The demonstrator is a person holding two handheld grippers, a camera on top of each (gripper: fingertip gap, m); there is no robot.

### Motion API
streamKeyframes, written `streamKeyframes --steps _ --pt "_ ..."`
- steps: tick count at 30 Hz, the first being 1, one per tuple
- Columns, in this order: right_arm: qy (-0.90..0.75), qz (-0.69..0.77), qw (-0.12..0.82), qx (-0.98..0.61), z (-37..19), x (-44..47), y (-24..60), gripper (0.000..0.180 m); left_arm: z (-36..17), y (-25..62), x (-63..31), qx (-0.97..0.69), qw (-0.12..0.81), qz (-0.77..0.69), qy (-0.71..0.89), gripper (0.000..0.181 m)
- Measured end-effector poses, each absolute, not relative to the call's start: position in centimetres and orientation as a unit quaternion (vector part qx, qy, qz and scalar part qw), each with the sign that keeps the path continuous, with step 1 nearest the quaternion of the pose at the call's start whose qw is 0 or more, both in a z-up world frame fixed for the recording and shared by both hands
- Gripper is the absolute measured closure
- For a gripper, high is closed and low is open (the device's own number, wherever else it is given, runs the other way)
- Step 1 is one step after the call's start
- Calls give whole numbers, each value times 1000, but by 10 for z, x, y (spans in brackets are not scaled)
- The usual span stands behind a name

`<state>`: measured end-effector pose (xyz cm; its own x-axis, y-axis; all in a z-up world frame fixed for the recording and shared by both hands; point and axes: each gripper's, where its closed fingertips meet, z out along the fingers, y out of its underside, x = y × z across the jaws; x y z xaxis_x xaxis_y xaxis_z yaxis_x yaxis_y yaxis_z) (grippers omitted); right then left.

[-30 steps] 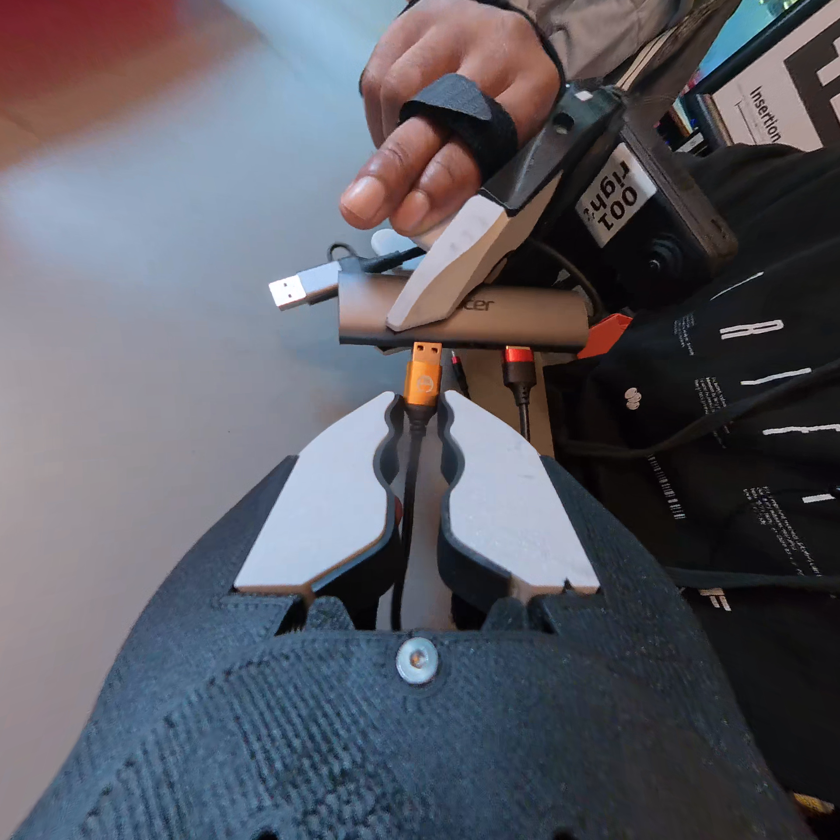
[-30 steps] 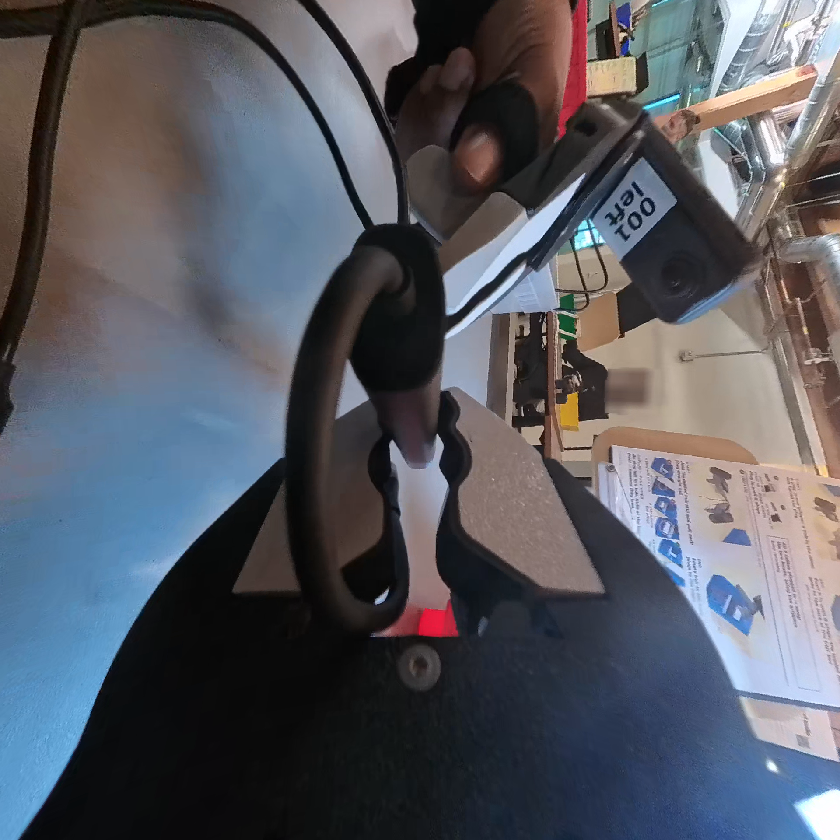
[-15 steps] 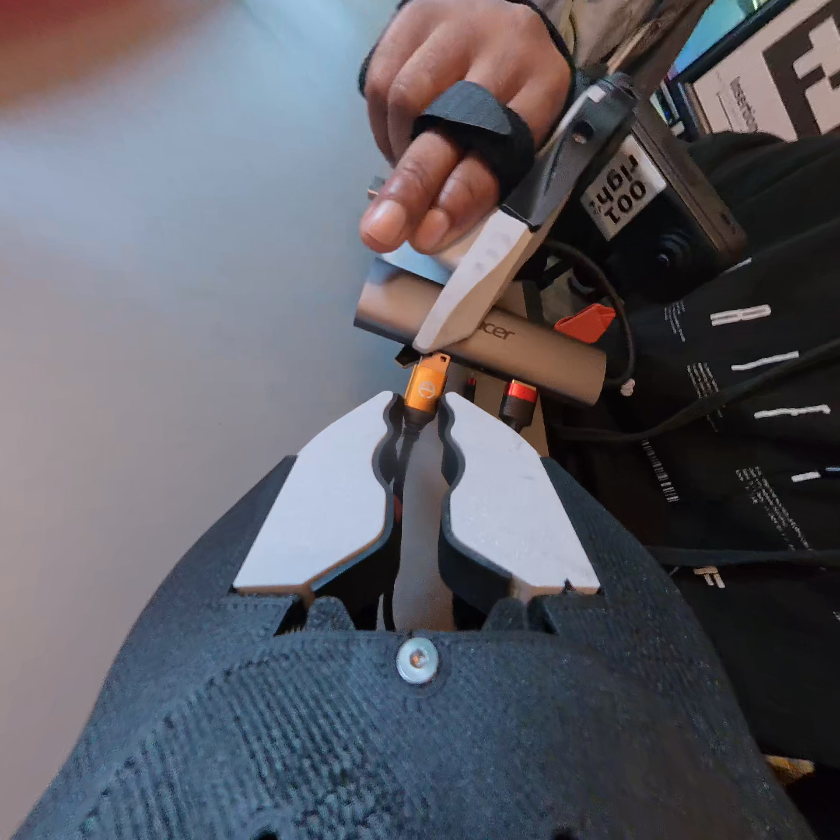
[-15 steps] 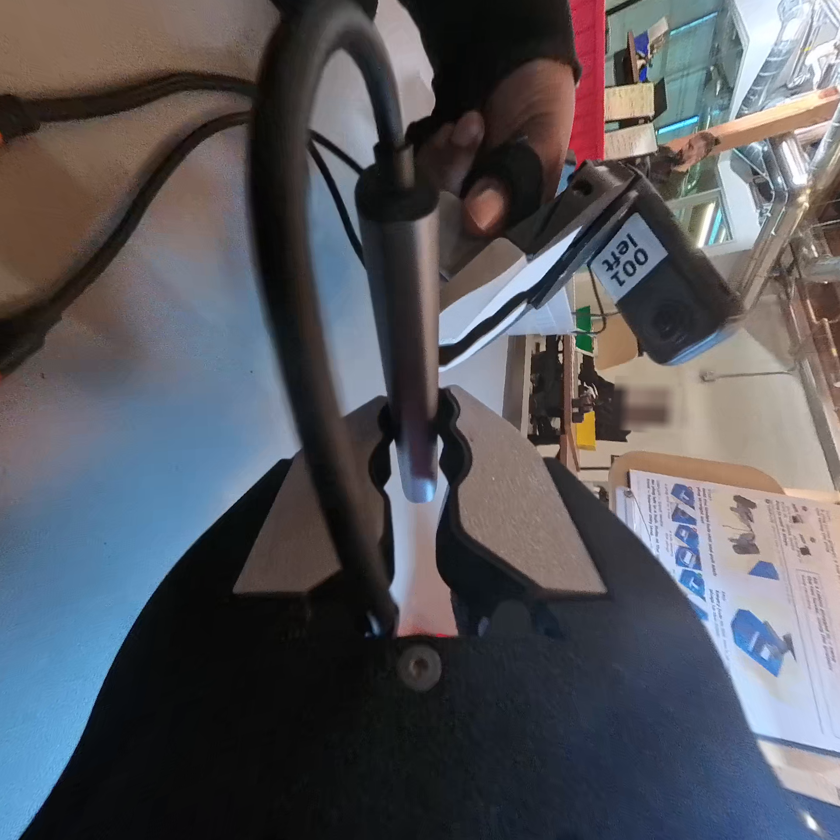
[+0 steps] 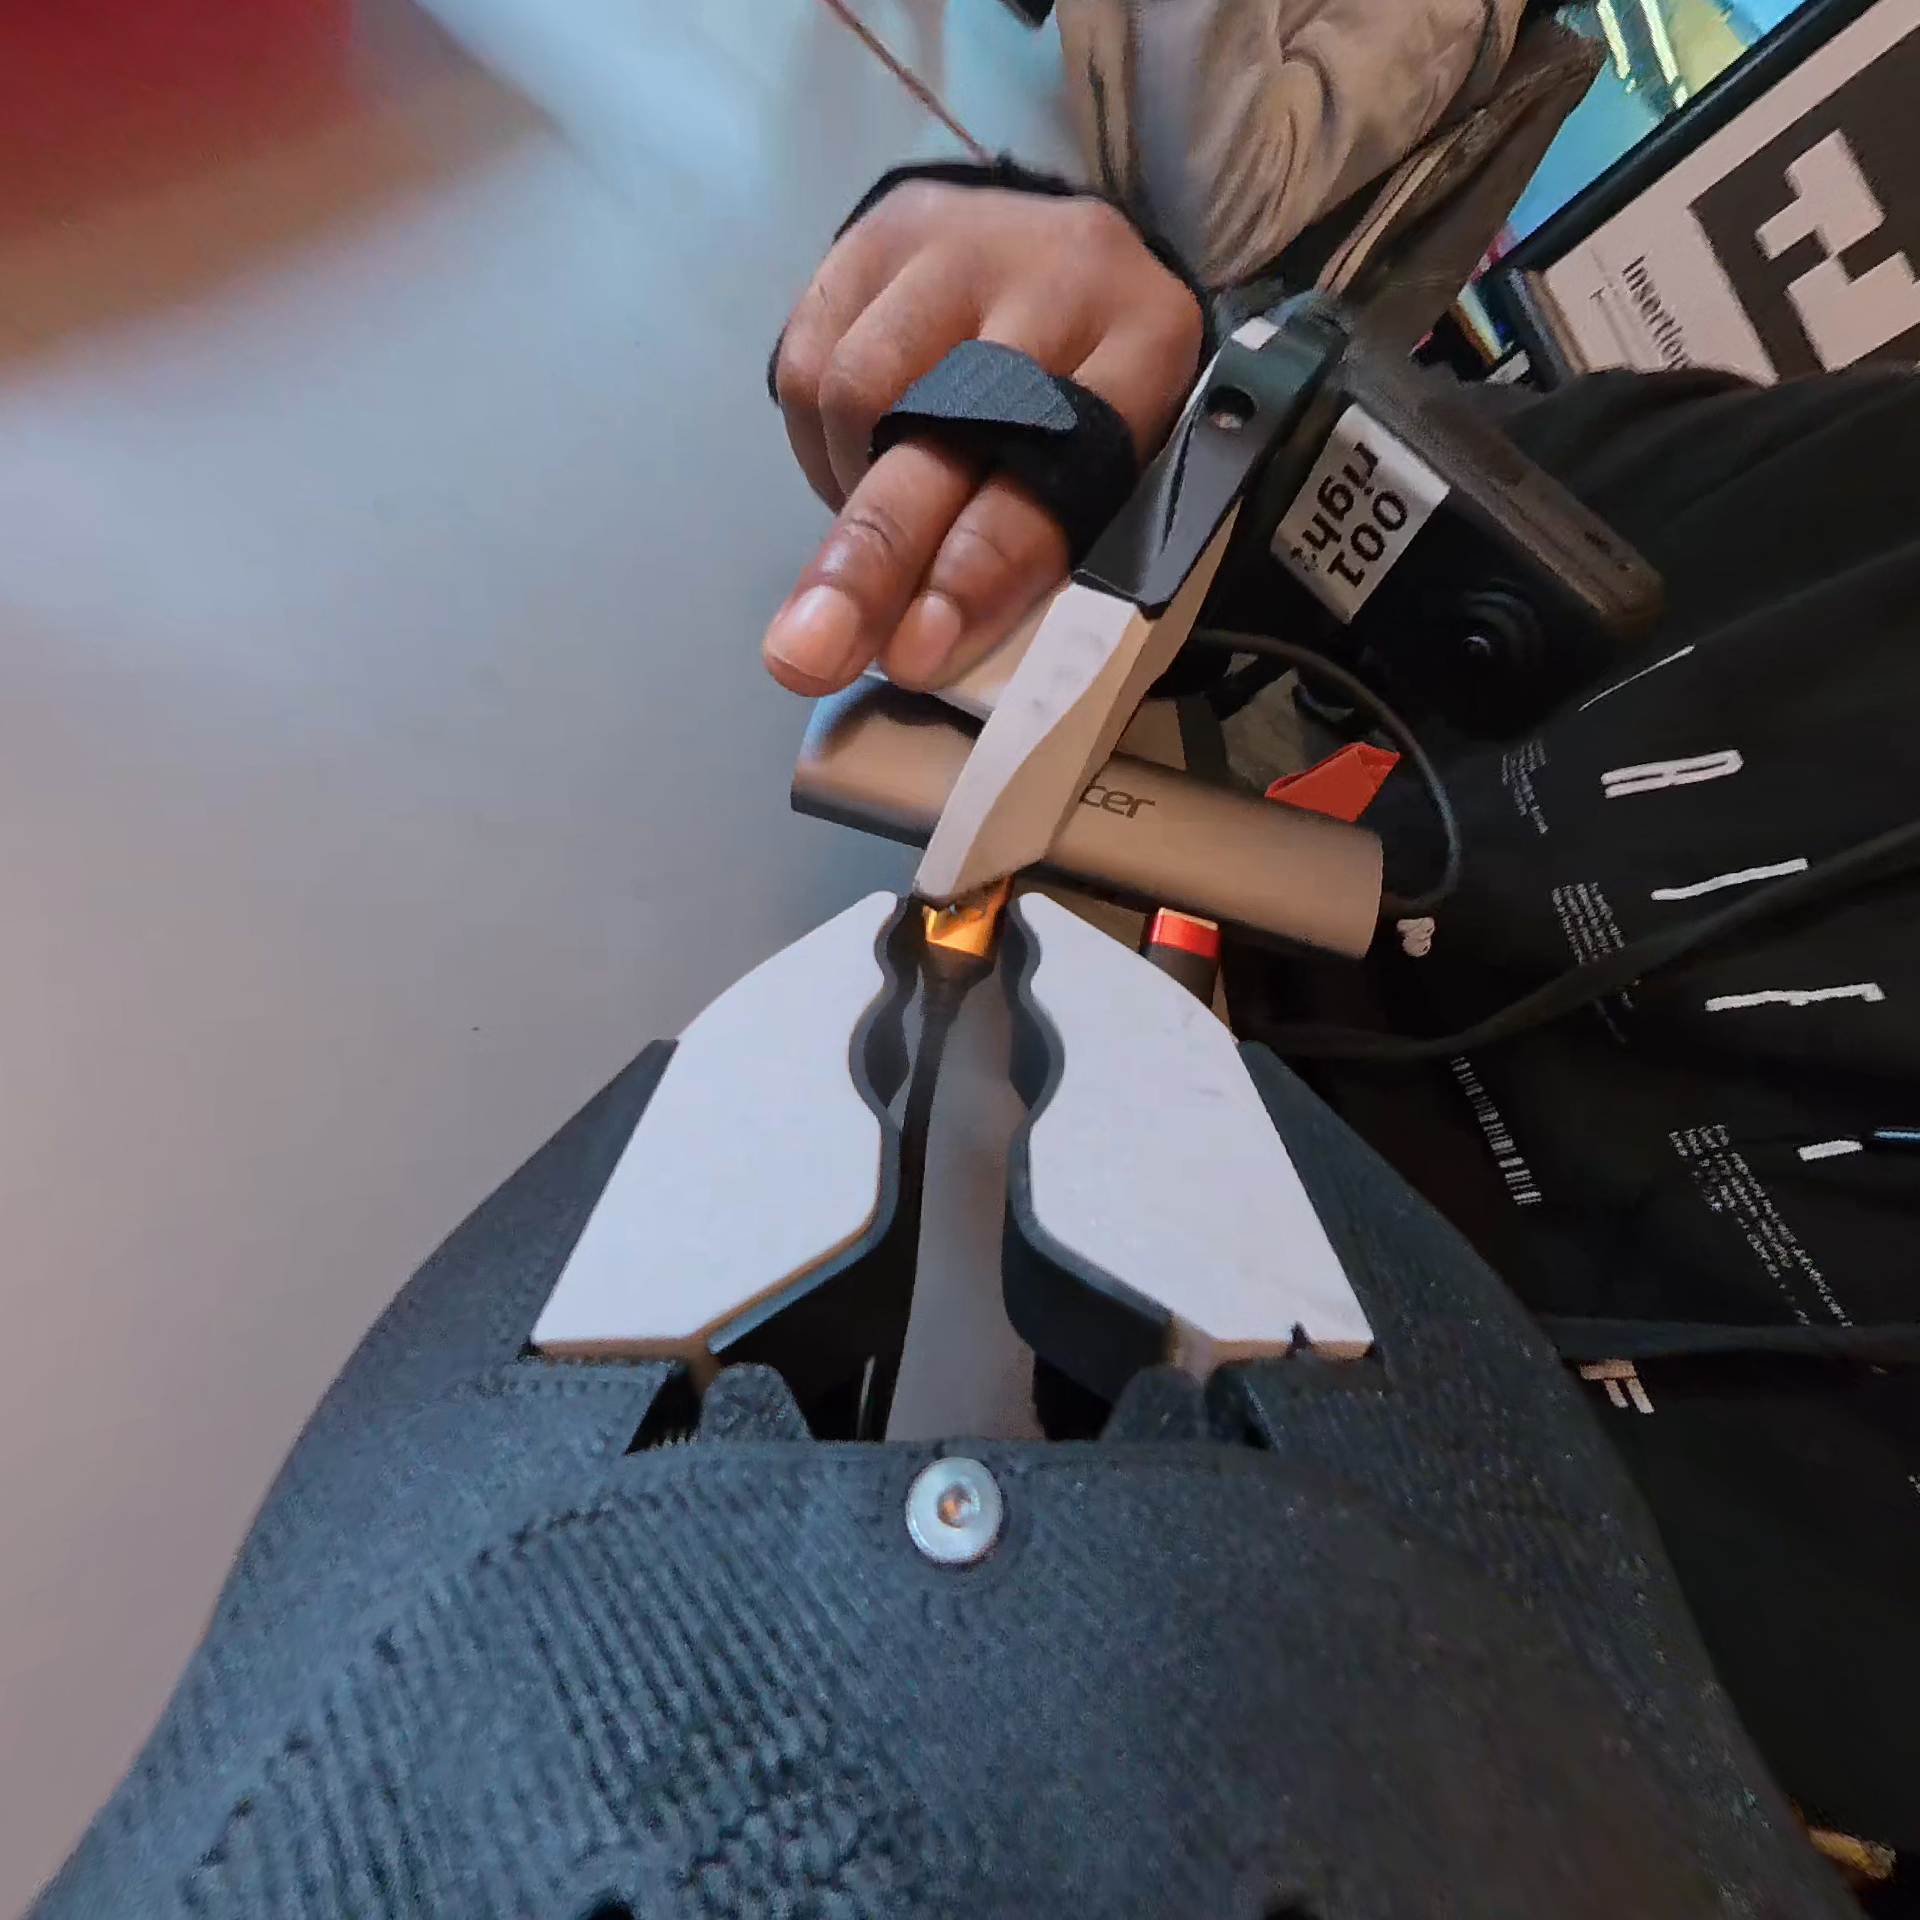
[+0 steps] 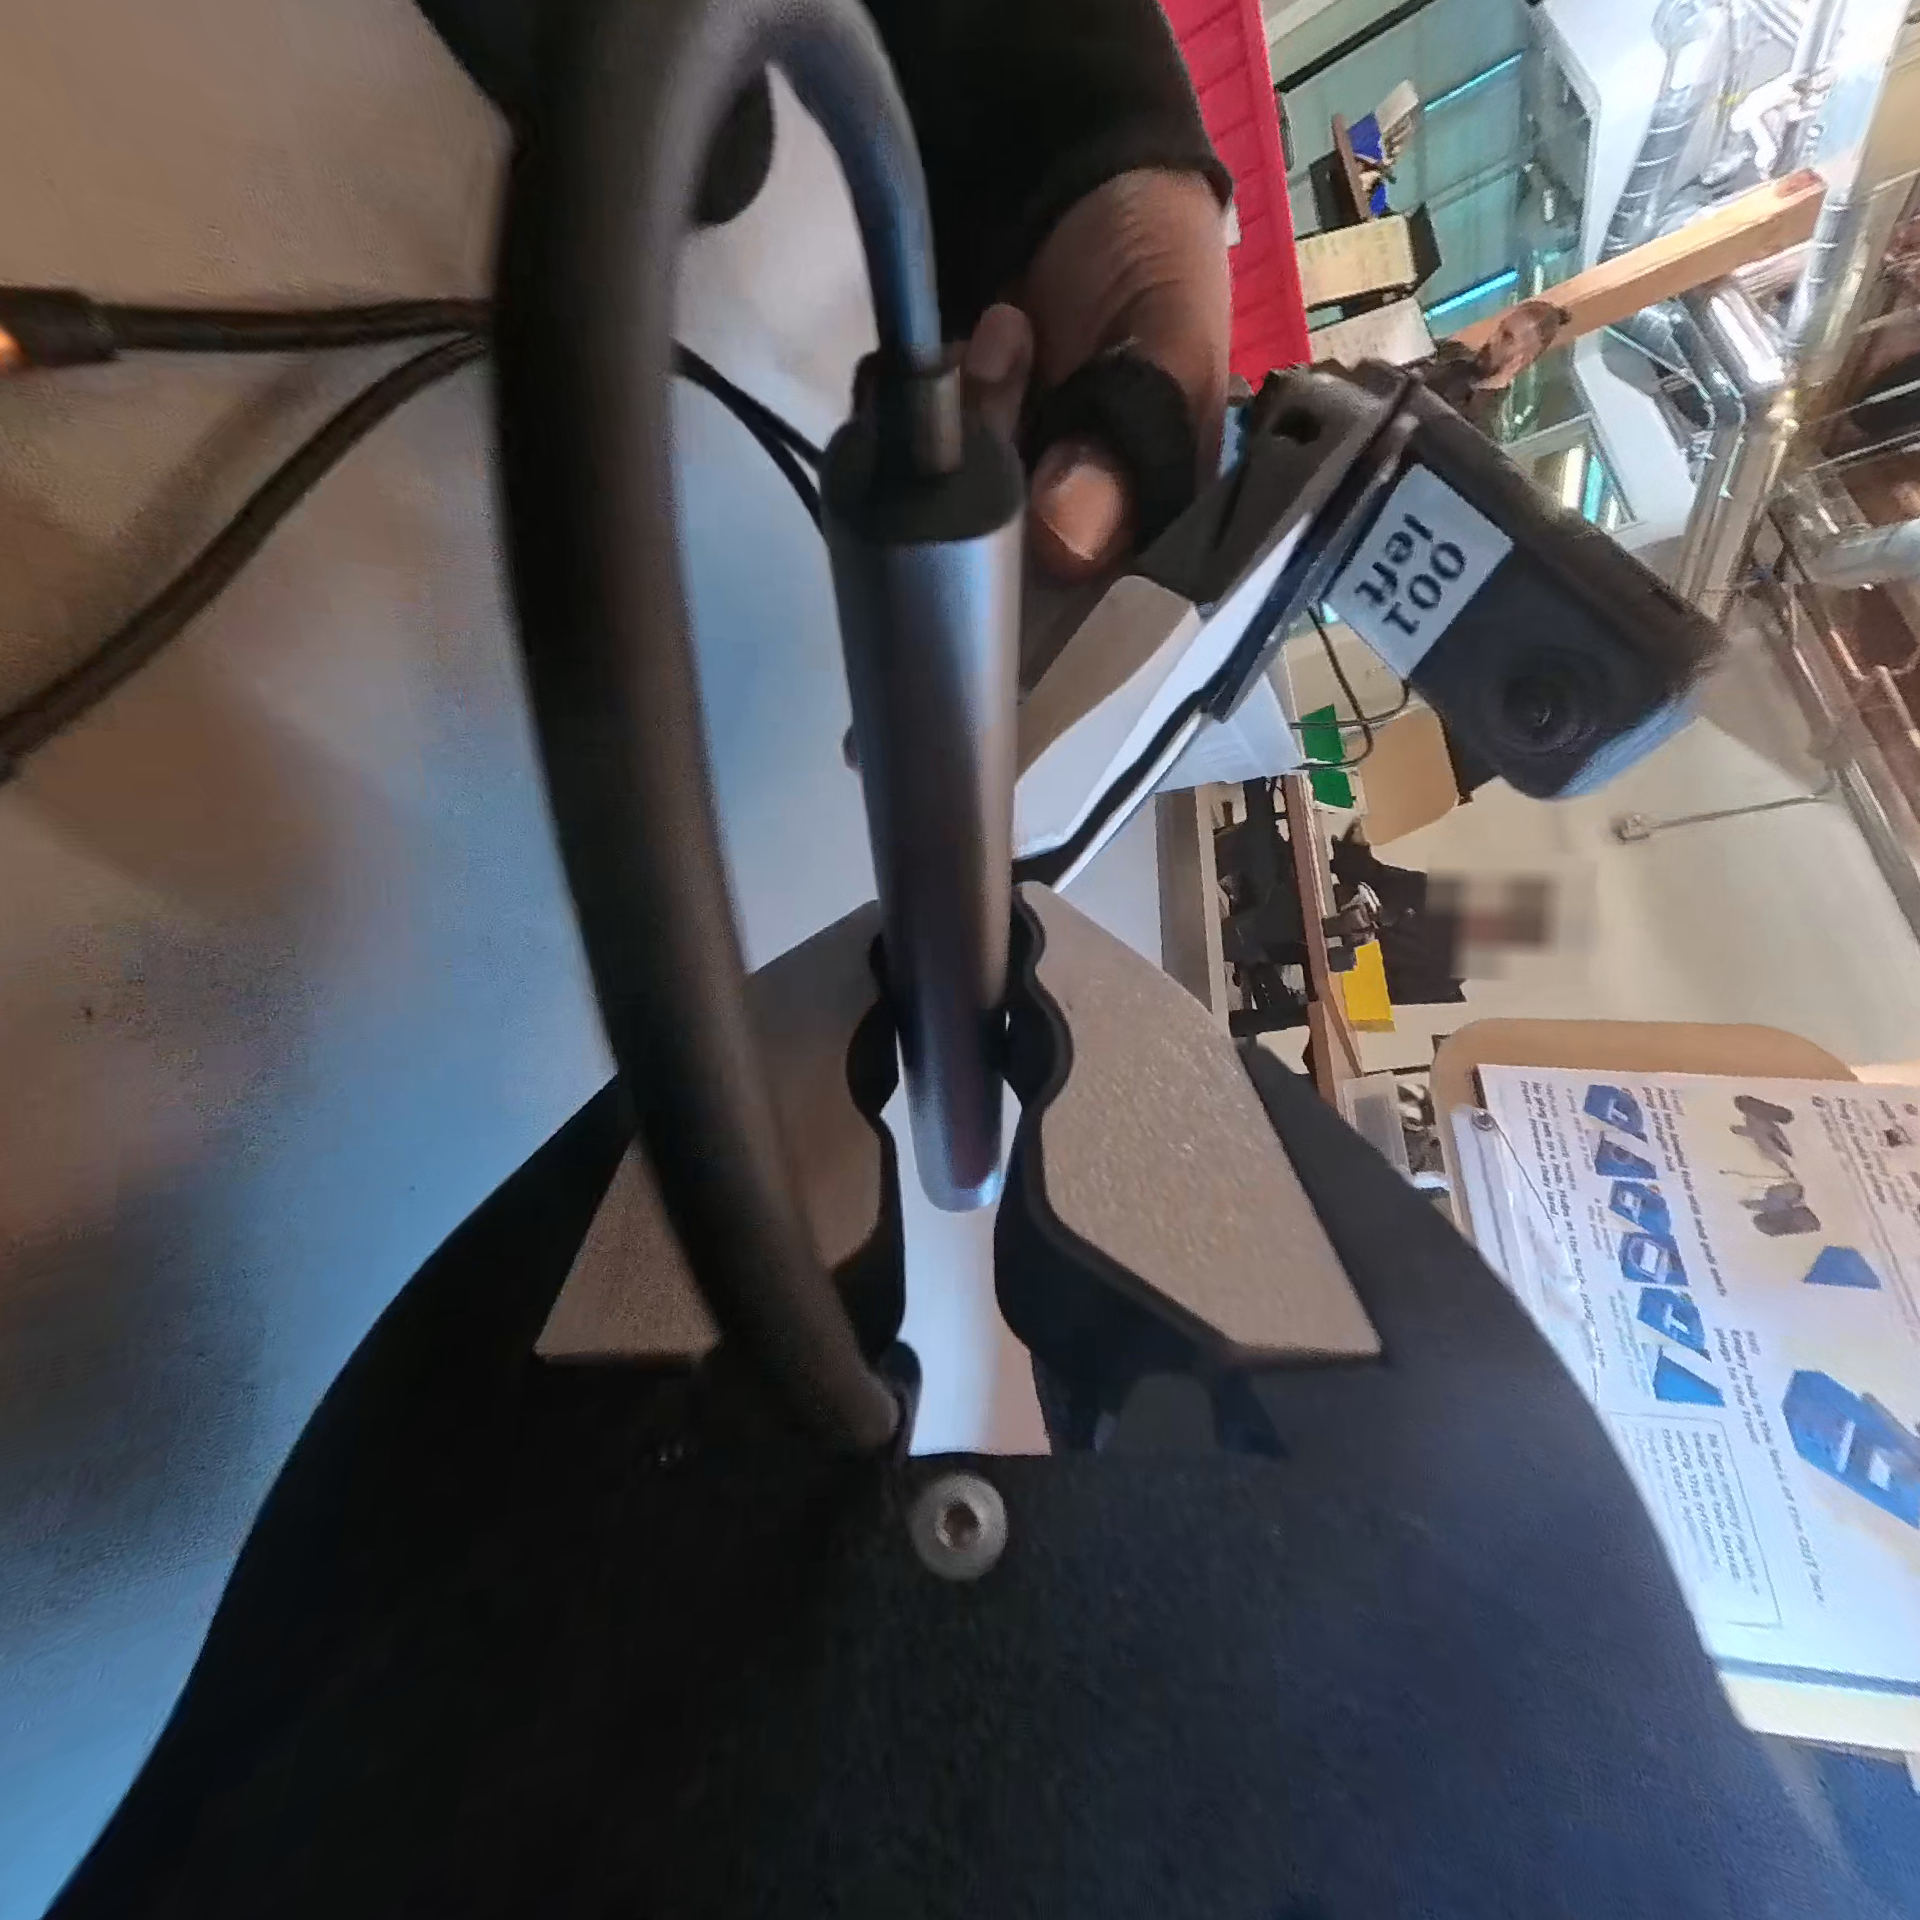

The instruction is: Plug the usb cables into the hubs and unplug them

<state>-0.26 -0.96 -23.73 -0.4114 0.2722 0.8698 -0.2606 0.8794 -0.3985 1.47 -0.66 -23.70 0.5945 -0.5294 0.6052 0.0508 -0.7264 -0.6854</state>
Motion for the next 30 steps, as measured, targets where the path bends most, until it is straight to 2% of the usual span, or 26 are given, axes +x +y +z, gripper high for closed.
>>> streamKeyframes --steps 5,13,14,16,17,19,20,24,30 --pt "-777 277 562 -63 -214 -11 4 161 -213 1 4 -802 389 -439 115 165" --pt "-800 180 566 -88 -208 -15 22 128 -227 12 -48 -818 400 -414 -1 166" --pt "-805 167 564 -79 -210 -16 18 128 -229 13 -45 -821 398 -409 1 166" --pt "-809 139 569 -41 -211 -14 13 162 -230 16 -42 -825 402 -398 1 166" --pt "-816 139 560 -44 -209 -13 14 162 -226 17 -44 -821 419 -389 5 166" --pt "-824 184 528 -88 -195 -11 25 162 -203 22 -65 -799 487 -352 -5 136" --pt "-823 197 522 -111 -183 -11 38 162 -187 21 -76 -783 524 -336 -4 134" --pt "-786 217 541 -205 -113 -19 119 162 -149 10 -132 -761 623 -181 -21 134" --pt "-701 129 607 -352 -26 -47 284 162 -158 4 -155 -760 633 -137 -44 139"
